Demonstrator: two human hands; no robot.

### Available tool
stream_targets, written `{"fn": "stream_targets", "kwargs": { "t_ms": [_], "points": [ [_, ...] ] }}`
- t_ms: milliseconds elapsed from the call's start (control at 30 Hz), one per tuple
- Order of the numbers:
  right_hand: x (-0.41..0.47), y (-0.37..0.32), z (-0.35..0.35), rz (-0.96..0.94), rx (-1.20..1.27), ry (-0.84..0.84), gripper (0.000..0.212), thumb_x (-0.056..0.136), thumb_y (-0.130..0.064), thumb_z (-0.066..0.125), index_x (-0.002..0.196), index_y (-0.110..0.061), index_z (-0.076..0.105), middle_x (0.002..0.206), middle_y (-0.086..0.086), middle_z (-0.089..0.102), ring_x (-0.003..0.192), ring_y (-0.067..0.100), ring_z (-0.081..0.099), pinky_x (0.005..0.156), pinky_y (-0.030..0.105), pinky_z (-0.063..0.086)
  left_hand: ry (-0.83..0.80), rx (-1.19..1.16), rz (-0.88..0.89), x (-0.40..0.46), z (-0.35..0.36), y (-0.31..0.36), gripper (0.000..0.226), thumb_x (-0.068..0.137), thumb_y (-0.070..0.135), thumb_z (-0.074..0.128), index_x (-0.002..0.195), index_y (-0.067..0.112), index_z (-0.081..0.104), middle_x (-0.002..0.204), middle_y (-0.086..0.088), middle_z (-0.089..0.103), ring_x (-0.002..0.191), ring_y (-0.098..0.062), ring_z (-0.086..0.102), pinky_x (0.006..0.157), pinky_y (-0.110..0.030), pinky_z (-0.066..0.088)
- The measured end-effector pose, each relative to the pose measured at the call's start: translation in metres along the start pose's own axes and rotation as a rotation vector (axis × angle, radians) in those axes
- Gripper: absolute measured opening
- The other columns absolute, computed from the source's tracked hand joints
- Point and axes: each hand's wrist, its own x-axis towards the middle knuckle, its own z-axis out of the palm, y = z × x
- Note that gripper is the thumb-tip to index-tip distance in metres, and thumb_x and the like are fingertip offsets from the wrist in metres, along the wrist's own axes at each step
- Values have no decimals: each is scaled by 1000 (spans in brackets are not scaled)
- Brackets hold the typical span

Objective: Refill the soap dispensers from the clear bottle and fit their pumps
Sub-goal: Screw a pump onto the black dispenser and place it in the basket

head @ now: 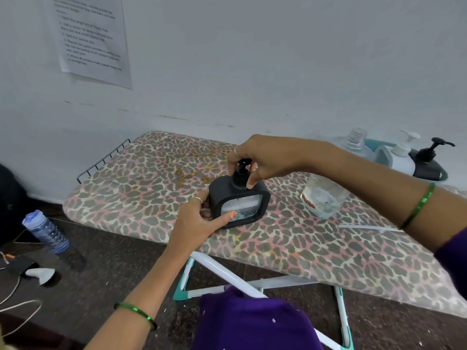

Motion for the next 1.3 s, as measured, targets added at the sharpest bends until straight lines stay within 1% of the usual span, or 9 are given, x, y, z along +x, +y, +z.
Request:
{"fn": "stream_targets", "kwargs": {
  "t_ms": [167,267,433,767,900,967,1067,1167,1300],
  "points": [
    [4,-3,-5,-16,-88,25,34,73,-26,82,97,-9,66,74,-9,59,61,-4,50,59,11,38,9,-5,15,-1,0,2,60,68,60,71,106,15,65,89,3,73,80,-6,69,69,-38,58],
    [5,-4,-1,-1,-119,67,40,73,-36,80,86,-2,63,65,3,57,54,10,45,51,20,32,12,-22,15,-1,1,5,57,68,59,71,106,17,65,90,7,72,81,-4,68,69,-35,58],
    [4,-6,7,103,-111,154,53,73,-42,79,57,-10,40,47,0,34,43,12,29,44,21,30,24,-4,32,-2,3,5,60,68,60,70,110,17,64,93,4,72,84,-7,68,71,-37,57],
    [5,5,20,253,188,195,53,75,-47,76,66,-12,38,58,2,38,51,14,34,51,27,24,12,3,-26,0,1,7,45,72,42,82,108,23,62,82,5,69,69,-2,62,59,-20,51],
    [-8,17,22,170,484,52,42,81,-30,76,68,-2,47,74,6,59,69,12,55,64,21,35,-1,11,-11,0,0,7,45,72,43,82,109,27,60,79,5,67,66,-4,58,55,-21,48],
    [-11,20,24,140,555,30,27,84,-22,73,64,-12,57,82,3,64,77,10,60,65,18,37,-9,16,18,0,1,9,42,74,36,82,108,28,58,82,13,65,69,4,59,56,-12,45],
    [-4,21,30,152,503,87,21,81,-35,74,66,-25,62,77,23,60,68,35,54,64,31,33,-17,11,43,0,1,10,41,76,32,81,108,31,55,87,16,65,77,4,62,60,-10,46],
    [-5,17,33,189,428,162,35,82,-27,75,74,3,57,57,2,44,51,14,39,57,26,28,0,11,55,-1,1,10,42,76,30,82,109,29,56,87,16,65,77,6,61,61,-8,45],
    [-11,4,38,256,302,281,41,81,-31,74,62,-13,43,56,-2,41,49,11,36,47,19,25,15,15,71,2,-1,11,43,75,30,82,109,26,56,86,18,62,75,10,59,61,-6,42]
  ]
}}
